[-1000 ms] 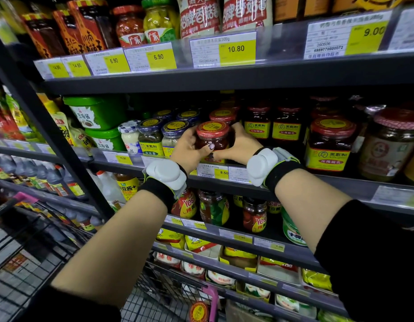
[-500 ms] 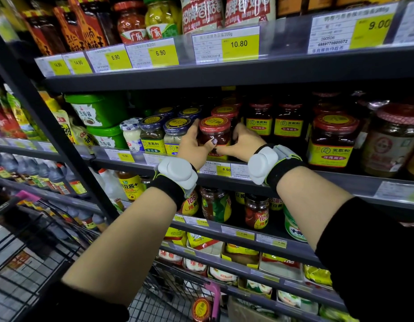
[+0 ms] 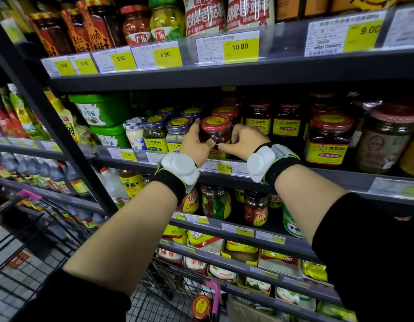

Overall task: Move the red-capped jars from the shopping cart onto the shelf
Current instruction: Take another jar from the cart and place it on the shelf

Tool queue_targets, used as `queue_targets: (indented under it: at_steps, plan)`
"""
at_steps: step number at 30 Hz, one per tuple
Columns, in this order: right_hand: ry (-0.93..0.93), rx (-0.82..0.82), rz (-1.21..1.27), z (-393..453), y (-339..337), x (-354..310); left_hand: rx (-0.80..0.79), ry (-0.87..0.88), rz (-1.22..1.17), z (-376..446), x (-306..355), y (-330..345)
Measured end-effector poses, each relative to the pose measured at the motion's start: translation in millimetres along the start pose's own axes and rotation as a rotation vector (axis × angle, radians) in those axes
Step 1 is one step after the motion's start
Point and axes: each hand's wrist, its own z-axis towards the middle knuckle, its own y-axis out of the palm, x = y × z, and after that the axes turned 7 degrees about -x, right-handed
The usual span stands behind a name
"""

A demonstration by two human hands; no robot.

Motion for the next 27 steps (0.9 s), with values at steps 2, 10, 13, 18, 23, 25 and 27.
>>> queue_targets:
  at_steps: [2,10,13,18,23,25,27]
  plan:
    - [-0.051,0.07,-0.145,-6.1,-0.2,-5.4,0.0,0.028,-0.003,-6.0,0.0,0.1]
    - [-0.214,0.128,-0.342,-23.5,8.3,-8.5,0.019,0.102,0.117,-32.5,3.1,-1.4]
    - [-0.236,0.144,-0.372,-27.8,13.1,-9.7,0.039,0.152,0.249,-41.3,3.0,-4.9]
    - [-0.278,0.129,-0.334,-42.0,27.0,-14.0,-0.001,0.187,0.462,-58.6,-6.9,-10.1]
    - [-0.34,0.091,-0.325,-54.5,54.9,-9.8,-0.098,0.205,0.584,-75.6,-24.0,-14.6]
    - [-0.372,0.096,-0.348,-59.6,65.3,-11.4,-0.126,0.219,0.638,-82.3,-32.8,-18.0]
    - [-0.378,0.042,-0.369,-65.0,73.8,-13.9,-0.146,0.231,0.677,-88.6,-41.6,-22.0]
